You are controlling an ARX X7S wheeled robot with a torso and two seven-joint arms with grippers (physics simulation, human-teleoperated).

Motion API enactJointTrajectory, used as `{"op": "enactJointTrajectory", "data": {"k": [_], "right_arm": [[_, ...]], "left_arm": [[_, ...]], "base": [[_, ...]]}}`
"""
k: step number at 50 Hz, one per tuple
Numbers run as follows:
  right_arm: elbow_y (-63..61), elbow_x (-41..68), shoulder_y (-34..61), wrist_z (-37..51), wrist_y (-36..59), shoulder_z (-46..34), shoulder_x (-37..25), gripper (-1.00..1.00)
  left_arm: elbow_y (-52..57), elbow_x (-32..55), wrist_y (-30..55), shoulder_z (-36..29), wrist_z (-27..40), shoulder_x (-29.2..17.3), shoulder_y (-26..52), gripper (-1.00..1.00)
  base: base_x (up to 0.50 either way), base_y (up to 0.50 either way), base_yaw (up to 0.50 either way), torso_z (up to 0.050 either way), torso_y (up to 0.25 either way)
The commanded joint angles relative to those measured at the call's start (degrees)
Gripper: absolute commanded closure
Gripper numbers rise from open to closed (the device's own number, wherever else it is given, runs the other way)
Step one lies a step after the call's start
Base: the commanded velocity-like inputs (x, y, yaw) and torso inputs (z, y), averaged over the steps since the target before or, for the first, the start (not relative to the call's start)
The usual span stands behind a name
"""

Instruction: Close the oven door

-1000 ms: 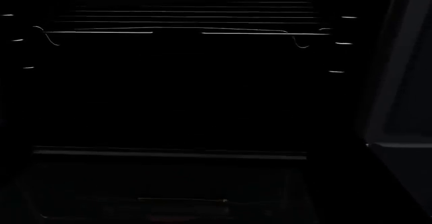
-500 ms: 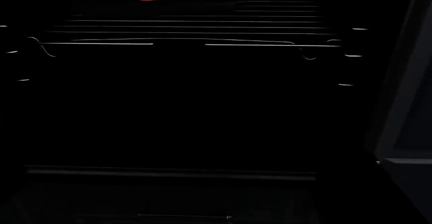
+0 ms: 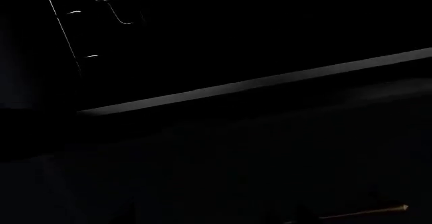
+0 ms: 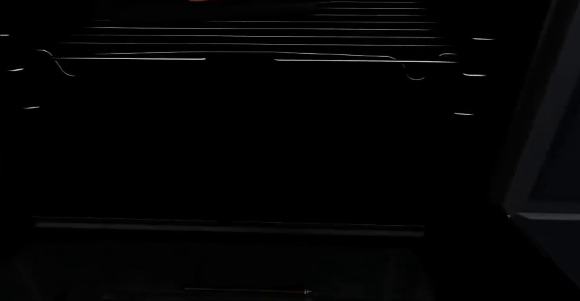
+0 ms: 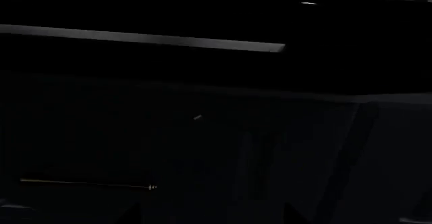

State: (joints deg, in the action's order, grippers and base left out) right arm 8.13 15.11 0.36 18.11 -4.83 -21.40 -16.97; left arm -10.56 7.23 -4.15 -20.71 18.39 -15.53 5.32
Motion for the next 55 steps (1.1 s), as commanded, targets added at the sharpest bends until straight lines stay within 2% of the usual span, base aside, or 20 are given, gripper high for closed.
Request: {"op": "enactJointTrajectory", "data": {"k": [1, 9, 11, 12, 14, 15, 16, 18, 21, 28, 30, 31, 33, 35, 37, 40, 45, 46, 48, 55], "right_arm": [[-15.68, -1.48, 0.71, 3.57, 10.22, 0.07, -4.78, -1.0], [-25.25, -1.8, 2.47, 5.32, 17.34, 0.59, -7.4, -1.0], [-26.59, -1.96, 3.17, 5.52, 18.9, 0.5, -7.8, -1.0], [-27.51, -1.82, 3.42, 5.82, 19.71, 0.81, -8.01, -1.0], [-29.4, -1.94, 3.94, 6.18, 21.3, 0.84, -8.46, -1.0], [-30.01, -1.89, 4.2, 6.18, 21.86, 0.82, -8.61, -1.0], [-31.13, -2.14, 4.78, 6.32, 23.13, 0.64, -8.93, -1.0], [-32.88, -2.18, 5.61, 6.63, 24.97, 0.81, -9.42, -1.0], [-35.31, -2.64, 6.47, 7.16, 27.53, 0.89, -10.33, -1.0], [-39.68, -1.45, 9.87, 7.35, 33.12, 2.15, -11.49, -1.0], [-39.91, -1.45, 11.11, 7.12, 34.16, 2.04, -11.67, -1.0], [-40.13, -1.3, 11.86, 6.91, 34.82, 2.01, -11.77, -1.0], [-40.28, -1.2, 13.58, 6.54, 36.19, 1.86, -11.9, -1.0], [-40.42, -0.9, 14.88, 6.29, 37.29, 1.91, -11.91, -1.0], [-40.67, -0.37, 16.21, 5.96, 38.38, 2.09, -11.85, -1.0], [-40.36, -0.03, 18.94, 5.59, 40.65, 2.31, -12.02, -1.0], [-38.54, 0.36, 22.33, 4.79, 42.55, 2.62, -12.19, -1.0], [-38.0, 0.42, 22.85, 4.58, 42.65, 2.67, -12.2, -1.0], [-37.51, 0.61, 23.91, 4.31, 43.24, 2.72, -12.16, -1.0], [-33.58, 0.97, 28.18, 2.85, 44.0, 2.81, -11.87, -1.0]], "left_arm": [[12.49, -0.43, 8.25, -0.42, 0.5, -1.65, 2.55, -1.0], [11.93, -2.63, 4.71, -1.32, 0.94, -1.68, 4.01, -1.0], [12.74, -2.25, 5.76, -1.27, 0.82, -1.71, 4.48, -1.0], [20.71, -1.84, 13.47, -1.07, 1.14, -2.79, 4.79, -1.0], [15.92, -2.93, 8.37, -1.84, 1.01, -2.3, 4.76, -1.0], [22.32, -1.94, 14.65, -1.26, 1.04, -3.1, 5.3, -1.0], [16.43, -3.06, 8.18, -1.9, 1.1, -2.38, 5.16, -1.0], [24.15, -2.61, 16.01, -1.91, 0.92, -3.15, 6.29, -1.0], [17.79, -3.67, 9.41, -3.11, 0.69, -2.07, 6.74, -1.0], [23.65, -1.31, 17.47, -2.76, -0.36, -1.57, 10.99, -1.0], [26.42, -0.74, 21.45, -2.46, -0.33, -1.66, 12.5, -1.0], [20.69, -1.46, 15.31, -2.9, -0.45, -1.07, 11.65, -1.0], [27.62, -0.39, 23.83, -2.31, -0.29, -1.58, 14.09, -1.0], [22.99, -1.63, 17.21, -2.87, -0.14, -1.29, 12.97, -1.0], [28.96, -0.12, 24.64, -2.15, -0.36, -1.58, 15.46, -1.0], [21.39, -1.68, 17.57, -3.32, -0.64, -0.41, 16.14, -1.0], [21.16, -1.69, 18.14, -4.07, -1.03, 0.48, 18.19, -1.0], [26.41, -0.68, 25.87, -3.73, -1.25, 0.5, 21.27, -1.0], [20.75, -1.53, 19.48, -4.7, -1.49, 1.12, 20.05, -1.0], [19.29, -0.49, 22.24, -5.4, -2.64, 2.94, 24.45, -1.0]], "base": [[0.0, 0.0, 0.0, 0.0, 0.0], [0.0, 0.0, 0.0, 0.0, 0.0], [0.0, 0.0, 0.0, 0.0, 0.0], [0.0, 0.0, 0.0, 0.0, 0.0], [0.0, 0.0, 0.0, 0.0, 0.0], [0.0, 0.0, 0.0, 0.0, 0.0], [0.0, 0.0, 0.0, 0.0, 0.0], [0.0, 0.0, 0.0, 0.0, 0.0], [0.0, 0.0, 0.0, 0.0, 0.0], [0.0, 0.0, 0.0, 0.0, 0.0], [0.0, 0.0, 0.0, 0.0, 0.0], [0.0, 0.0, 0.0, 0.0, 0.0], [0.0, 0.0, 0.0, 0.0, 0.0], [0.0, 0.0, 0.0, 0.0, 0.0], [0.0, 0.0, 0.0, 0.0, 0.0], [0.0, 0.0, 0.0, 0.0, 0.0], [0.0, 0.0, 0.0, 0.0, 0.0], [0.0, 0.0, 0.0, 0.0, 0.0], [0.0, 0.0, 0.0, 0.0, 0.0], [0.0, 0.0, 0.0, 0.0, 0.0]]}}
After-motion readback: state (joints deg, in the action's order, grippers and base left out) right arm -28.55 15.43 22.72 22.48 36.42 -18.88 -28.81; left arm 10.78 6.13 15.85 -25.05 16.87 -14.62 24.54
